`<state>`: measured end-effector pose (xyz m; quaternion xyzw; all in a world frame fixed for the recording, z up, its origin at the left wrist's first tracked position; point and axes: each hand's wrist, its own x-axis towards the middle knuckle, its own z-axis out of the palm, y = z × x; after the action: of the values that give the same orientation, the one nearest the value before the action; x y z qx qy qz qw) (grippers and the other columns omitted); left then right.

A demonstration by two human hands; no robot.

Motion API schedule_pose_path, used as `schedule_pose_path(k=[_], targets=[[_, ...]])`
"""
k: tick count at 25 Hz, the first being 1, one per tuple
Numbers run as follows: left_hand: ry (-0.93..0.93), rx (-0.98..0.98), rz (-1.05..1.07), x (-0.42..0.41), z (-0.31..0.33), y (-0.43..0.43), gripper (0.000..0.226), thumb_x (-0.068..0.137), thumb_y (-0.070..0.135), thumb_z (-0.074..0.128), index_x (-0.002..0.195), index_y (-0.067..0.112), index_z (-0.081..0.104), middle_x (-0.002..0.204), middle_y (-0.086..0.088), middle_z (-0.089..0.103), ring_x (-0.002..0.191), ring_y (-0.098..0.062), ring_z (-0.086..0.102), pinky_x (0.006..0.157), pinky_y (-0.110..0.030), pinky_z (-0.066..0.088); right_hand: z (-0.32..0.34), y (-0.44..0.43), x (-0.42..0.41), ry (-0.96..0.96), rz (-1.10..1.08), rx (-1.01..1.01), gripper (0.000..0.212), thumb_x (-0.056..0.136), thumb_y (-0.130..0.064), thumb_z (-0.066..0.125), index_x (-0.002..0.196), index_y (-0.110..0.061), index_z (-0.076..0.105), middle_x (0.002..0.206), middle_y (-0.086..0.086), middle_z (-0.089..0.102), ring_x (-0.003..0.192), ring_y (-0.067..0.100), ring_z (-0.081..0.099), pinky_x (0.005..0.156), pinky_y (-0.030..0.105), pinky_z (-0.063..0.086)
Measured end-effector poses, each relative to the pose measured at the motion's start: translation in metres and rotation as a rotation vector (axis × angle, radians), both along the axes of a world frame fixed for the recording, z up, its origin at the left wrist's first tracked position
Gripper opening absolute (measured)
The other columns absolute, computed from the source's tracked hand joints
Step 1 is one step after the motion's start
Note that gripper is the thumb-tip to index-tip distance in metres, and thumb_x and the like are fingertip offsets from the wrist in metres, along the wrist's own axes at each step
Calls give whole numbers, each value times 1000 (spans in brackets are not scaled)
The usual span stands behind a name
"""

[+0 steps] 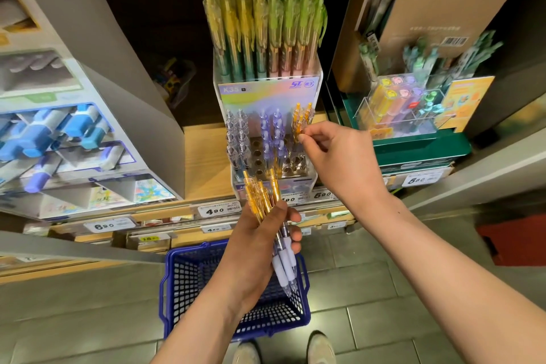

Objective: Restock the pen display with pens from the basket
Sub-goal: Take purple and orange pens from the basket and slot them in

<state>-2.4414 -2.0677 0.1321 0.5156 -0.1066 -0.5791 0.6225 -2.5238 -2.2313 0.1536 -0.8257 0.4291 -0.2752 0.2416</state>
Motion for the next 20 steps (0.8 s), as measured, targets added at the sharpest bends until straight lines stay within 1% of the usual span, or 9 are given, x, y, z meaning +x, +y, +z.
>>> schedule_pose_path(k=[3, 5, 7, 9, 11, 14, 16, 18, 20], targets=[[-27, 1, -3, 0, 1, 1, 23, 103, 22, 56, 119, 6, 52, 92, -12, 64, 68, -20, 58, 63, -32, 52, 1, 16, -9, 65, -11, 112, 9, 95, -30, 67, 91, -24, 71, 77, -15, 69, 64, -1, 62, 60, 4, 45], [-31, 6, 2, 0, 2, 1, 27, 101, 25, 57, 119, 5, 54, 93, -11, 64, 68, -19, 58, 64, -32, 52, 3, 37, -15, 7, 14, 241, 16, 93, -37, 68, 79, -31, 67, 68, -16, 67, 60, -3, 62, 53, 4, 41], [-29, 5, -4, 2, 1, 1, 34, 100, 29, 58, 124, 5, 58, 94, -11, 65, 70, -19, 58, 66, -33, 52, 8, 56, -16, -88, 46, 509, 17, 89, -43, 72, 77, -32, 68, 70, -16, 68, 56, -1, 65, 48, 6, 42], [-63, 2, -31, 1, 0, 1, 32, 101, 30, 57, 127, 12, 63, 92, -8, 66, 72, -18, 59, 68, -34, 51, 11, 64, -14, -152, 55, 766, 14, 86, -43, 76, 81, -31, 70, 75, -16, 69, 53, 10, 69, 44, 13, 47], [-74, 8, -29, 0, -1, 2, 31, 101, 30, 57, 125, 13, 65, 92, -9, 66, 72, -19, 60, 68, -33, 52, 14, 62, -14, -186, 71, 908, 13, 86, -38, 77, 84, -26, 73, 73, -10, 69, 53, 17, 66, 47, 17, 51], [-53, 44, 0, -1, -2, 3, 32, 97, 33, 60, 117, 9, 68, 97, -12, 73, 78, -23, 70, 70, -34, 59, 14, 57, -15, -237, 69, 1022, 19, 86, -33, 78, 89, -15, 74, 67, 1, 62, 56, 15, 56, 52, 20, 52], [-43, 54, 7, -1, -2, 3, 33, 94, 34, 61, 115, 10, 68, 96, -9, 76, 80, -24, 74, 71, -34, 61, 11, 56, -16, -295, 50, 1076, 29, 83, -31, 80, 93, -6, 70, 65, 1, 58, 56, 17, 52, 51, 24, 52], [-46, 55, -4, -2, -1, 3, 37, 94, 34, 61, 118, 6, 65, 95, -10, 75, 78, -23, 73, 71, -34, 60, 9, 56, -17, -351, 38, 1088, 32, 81, -28, 82, 94, -2, 66, 65, -1, 59, 54, 16, 53, 49, 24, 52], [-49, 58, -6, -3, 0, 2, 41, 97, 33, 59, 120, -1, 61, 94, -11, 72, 74, -21, 68, 68, -33, 57, 7, 54, -18, -420, 51, 1107, 30, 81, -22, 81, 98, -3, 65, 69, 0, 62, 53, 14, 56, 51, 26, 54]])
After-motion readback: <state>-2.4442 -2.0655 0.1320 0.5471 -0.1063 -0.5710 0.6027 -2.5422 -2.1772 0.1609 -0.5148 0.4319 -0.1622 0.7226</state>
